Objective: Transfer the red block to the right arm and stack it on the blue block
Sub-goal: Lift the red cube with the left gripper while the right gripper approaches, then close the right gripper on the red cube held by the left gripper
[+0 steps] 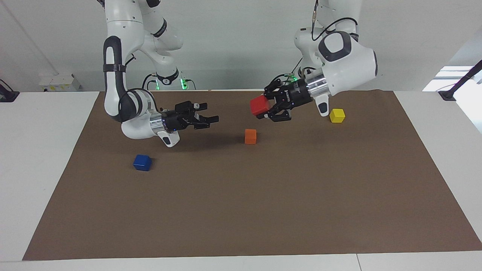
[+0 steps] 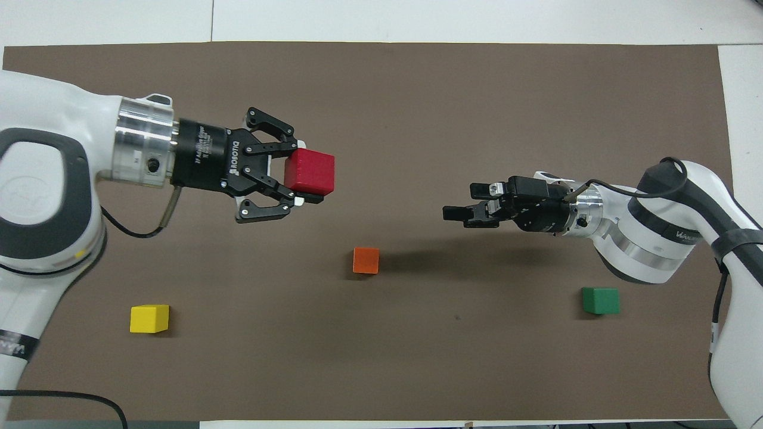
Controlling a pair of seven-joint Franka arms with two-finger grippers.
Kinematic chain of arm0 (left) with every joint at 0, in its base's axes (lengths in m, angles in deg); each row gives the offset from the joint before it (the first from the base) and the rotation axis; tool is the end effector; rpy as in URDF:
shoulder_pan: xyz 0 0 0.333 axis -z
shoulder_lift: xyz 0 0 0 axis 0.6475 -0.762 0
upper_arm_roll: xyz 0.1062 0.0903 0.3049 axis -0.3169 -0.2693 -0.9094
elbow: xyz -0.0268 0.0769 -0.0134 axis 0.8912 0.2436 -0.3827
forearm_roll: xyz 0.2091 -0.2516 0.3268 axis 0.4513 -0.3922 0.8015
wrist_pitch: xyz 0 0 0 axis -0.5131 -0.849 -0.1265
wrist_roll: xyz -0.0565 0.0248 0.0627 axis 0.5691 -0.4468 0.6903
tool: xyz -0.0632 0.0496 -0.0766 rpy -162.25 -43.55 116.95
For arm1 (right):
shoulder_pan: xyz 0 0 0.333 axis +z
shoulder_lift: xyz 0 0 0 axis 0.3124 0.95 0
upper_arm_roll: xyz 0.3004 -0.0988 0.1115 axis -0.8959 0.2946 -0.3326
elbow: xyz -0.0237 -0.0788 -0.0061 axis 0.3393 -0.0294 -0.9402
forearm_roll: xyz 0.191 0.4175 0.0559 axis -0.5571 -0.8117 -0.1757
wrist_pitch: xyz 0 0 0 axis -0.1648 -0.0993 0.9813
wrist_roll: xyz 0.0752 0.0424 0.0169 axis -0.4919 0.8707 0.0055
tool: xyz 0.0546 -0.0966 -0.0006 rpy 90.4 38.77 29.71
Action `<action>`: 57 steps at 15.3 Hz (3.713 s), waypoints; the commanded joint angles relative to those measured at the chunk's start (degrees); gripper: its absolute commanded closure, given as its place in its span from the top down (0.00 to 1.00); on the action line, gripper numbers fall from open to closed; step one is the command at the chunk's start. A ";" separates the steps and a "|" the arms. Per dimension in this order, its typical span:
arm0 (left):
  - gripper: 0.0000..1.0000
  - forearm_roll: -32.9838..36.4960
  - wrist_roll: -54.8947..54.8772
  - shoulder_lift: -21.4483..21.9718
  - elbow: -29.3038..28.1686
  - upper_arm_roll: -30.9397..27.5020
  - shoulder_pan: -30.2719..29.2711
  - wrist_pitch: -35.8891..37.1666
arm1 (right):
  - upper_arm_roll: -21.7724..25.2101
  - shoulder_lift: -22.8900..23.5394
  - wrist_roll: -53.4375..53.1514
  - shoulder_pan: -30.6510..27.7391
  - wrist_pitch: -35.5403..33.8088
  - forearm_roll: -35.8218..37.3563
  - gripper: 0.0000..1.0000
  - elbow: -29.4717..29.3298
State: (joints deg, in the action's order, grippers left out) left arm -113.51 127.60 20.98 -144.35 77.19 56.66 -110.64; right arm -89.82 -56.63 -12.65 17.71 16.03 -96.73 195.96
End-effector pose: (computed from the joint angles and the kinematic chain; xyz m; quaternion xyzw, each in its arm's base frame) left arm 0.5890 -0.3414 0.5377 0.5583 0.6765 -0.3785 0.2956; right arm 0.5917 0.1554 0.3314 -0.5606 0.0774 0.0476 0.8231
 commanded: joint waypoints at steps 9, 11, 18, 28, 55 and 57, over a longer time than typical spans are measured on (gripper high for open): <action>0.00 -1.33 -6.15 1.83 -2.23 -1.00 8.40 -5.68 | -0.36 -0.06 2.07 3.91 1.94 -5.11 1.00 -0.78; 0.00 -1.33 -6.77 1.75 -2.23 -1.00 8.57 -6.29 | -0.36 0.03 2.34 4.09 3.34 -5.38 1.00 -0.95; 0.00 -1.33 -6.68 0.43 -2.31 -1.00 10.59 -12.09 | -0.36 0.11 2.52 4.97 4.66 -5.38 1.00 -1.30; 0.00 -1.24 -6.68 -1.94 -2.23 -1.00 14.28 -15.35 | -0.36 0.12 2.52 5.41 5.98 -5.38 0.61 -1.83; 0.00 -1.07 -8.53 -2.21 -2.31 -1.09 14.28 -18.42 | -0.36 0.55 0.58 8.58 11.16 -5.21 1.00 -4.73; 0.00 -1.07 -8.53 -2.21 -2.32 -1.09 14.28 -18.94 | -0.36 0.55 0.58 8.66 11.78 -5.21 1.00 -4.82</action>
State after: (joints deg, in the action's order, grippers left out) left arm -113.96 119.70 18.60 -146.17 76.26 70.00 -127.90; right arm -89.92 -56.46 -10.98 24.92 26.40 -101.51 192.71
